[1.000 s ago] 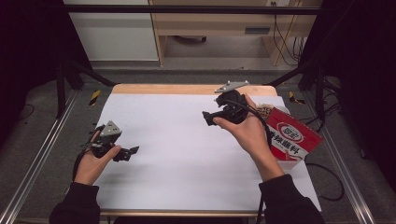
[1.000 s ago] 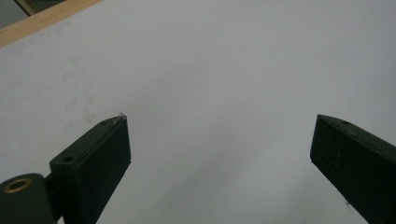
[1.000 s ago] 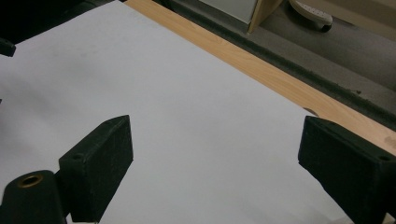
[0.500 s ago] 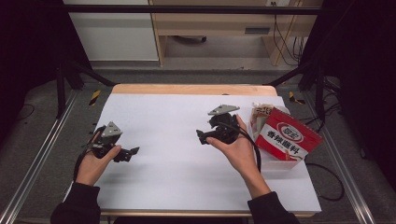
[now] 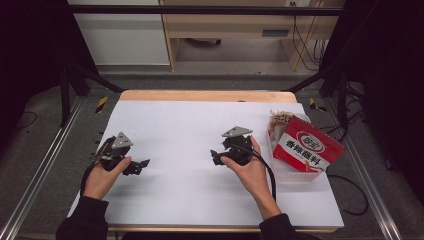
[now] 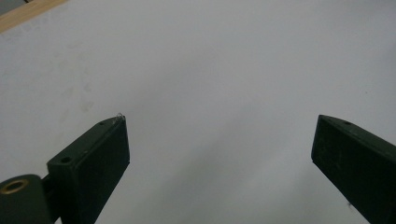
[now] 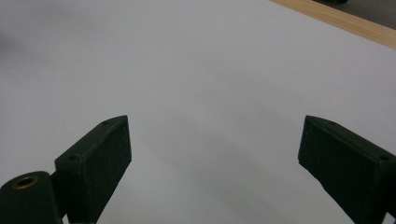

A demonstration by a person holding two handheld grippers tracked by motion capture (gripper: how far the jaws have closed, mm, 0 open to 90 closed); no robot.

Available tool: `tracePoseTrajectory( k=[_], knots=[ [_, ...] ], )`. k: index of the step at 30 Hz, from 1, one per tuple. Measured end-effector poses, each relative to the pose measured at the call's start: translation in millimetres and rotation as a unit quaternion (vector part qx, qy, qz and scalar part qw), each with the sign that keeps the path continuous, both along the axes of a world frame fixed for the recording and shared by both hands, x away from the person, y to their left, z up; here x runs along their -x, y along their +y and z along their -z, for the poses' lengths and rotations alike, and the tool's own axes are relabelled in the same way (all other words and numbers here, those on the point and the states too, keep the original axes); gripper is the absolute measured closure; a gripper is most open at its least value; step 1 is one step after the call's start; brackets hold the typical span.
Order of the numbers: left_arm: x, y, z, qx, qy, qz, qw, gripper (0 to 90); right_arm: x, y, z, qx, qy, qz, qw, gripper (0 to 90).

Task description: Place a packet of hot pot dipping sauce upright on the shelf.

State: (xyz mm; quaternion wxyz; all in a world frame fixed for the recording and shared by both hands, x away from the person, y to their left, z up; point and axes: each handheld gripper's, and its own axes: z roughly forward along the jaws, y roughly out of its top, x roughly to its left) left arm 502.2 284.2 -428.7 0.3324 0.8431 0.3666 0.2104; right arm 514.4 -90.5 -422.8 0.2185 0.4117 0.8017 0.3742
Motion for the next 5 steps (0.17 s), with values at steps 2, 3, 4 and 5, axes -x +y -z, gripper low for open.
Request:
tracePoseTrajectory(
  k=[2, 3, 4, 5],
  knots=[
    [-0.3, -0.5, 1.4, -0.001, 0.003, 0.001, 1.0, 4.4, 1.0, -0.5, 7.5, -0.001, 0.002, 0.002, 1.0, 10.2],
    [-0.4, -1.3, 2.1, -0.002, 0.004, 0.0, 1.0, 4.4, 1.4, -0.5, 10.5, 0.0, 0.003, 0.004, 1.0, 10.5],
    [-0.5, -2.2, 2.8, 0.0, 0.004, 0.0, 1.0, 4.5, 2.1, -0.4, 13.1, 0.001, 0.003, 0.002, 1.0, 10.4],
    [-0.7, -2.5, 2.6, -0.001, 0.005, 0.003, 1.0, 4.5, 3.0, -0.3, 15.3, 0.004, 0.003, 0.001, 1.0, 10.4]
  ],
)
